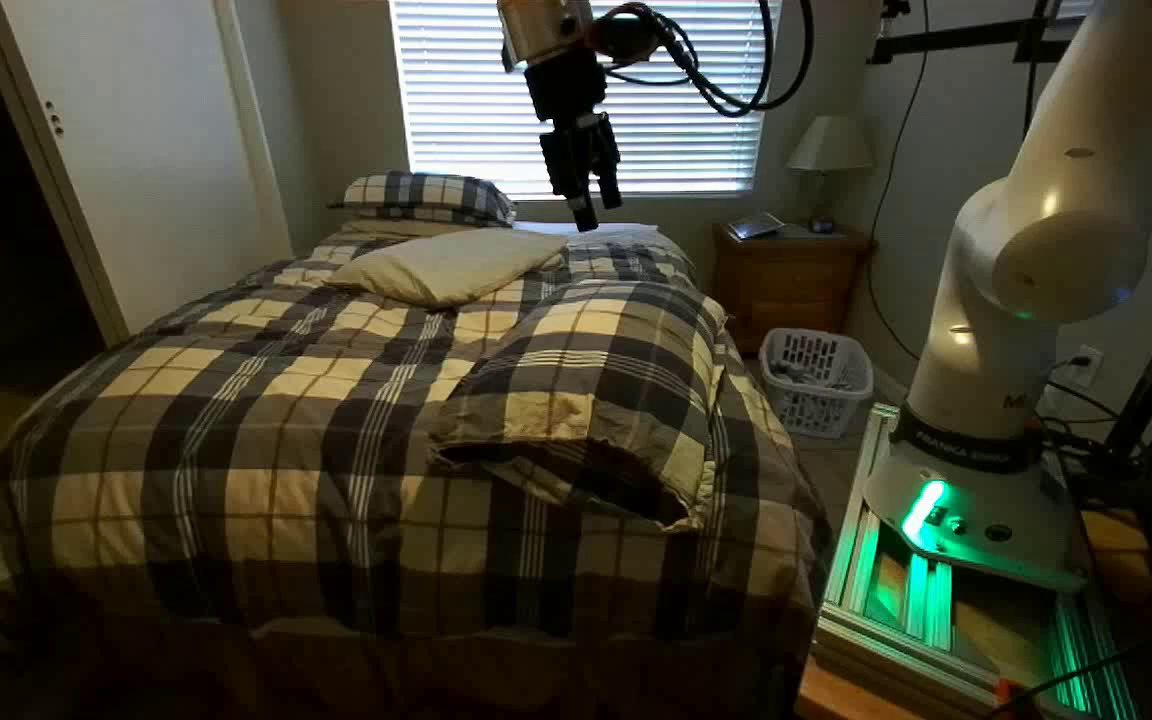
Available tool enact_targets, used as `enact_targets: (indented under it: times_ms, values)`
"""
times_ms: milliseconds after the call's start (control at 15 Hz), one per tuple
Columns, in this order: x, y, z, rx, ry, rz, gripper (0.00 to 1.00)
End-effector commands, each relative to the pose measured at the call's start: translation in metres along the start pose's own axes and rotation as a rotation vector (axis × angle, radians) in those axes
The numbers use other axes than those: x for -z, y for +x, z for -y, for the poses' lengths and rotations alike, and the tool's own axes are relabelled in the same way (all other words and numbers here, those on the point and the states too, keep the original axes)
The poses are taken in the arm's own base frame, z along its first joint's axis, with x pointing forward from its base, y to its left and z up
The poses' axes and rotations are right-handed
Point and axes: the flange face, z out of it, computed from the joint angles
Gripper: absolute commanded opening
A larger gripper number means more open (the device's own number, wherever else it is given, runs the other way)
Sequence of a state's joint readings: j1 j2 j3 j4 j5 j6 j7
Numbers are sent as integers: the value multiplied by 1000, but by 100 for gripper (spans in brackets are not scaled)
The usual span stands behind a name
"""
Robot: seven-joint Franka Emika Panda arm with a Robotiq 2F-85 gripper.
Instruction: Flip the pillow forward
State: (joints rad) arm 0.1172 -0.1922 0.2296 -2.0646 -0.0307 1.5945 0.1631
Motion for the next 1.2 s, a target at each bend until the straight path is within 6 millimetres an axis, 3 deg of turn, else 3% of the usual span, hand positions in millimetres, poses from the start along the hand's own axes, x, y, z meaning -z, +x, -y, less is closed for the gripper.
enact_targets:
  times_ms: [0, 133, 333, 600, 933, 1133]
  values:
    - [1, 0, 0, 0, 0, 1, 100]
    - [1, 0, 0, 0, 0, 1, 100]
    - [-34, 13, -12, 5, -46, 29, 100]
    - [-103, 36, -38, 58, -149, 43, 100]
    - [-206, 78, -46, 118, -279, -42, 100]
    - [-242, 100, -44, 125, -318, -141, 100]
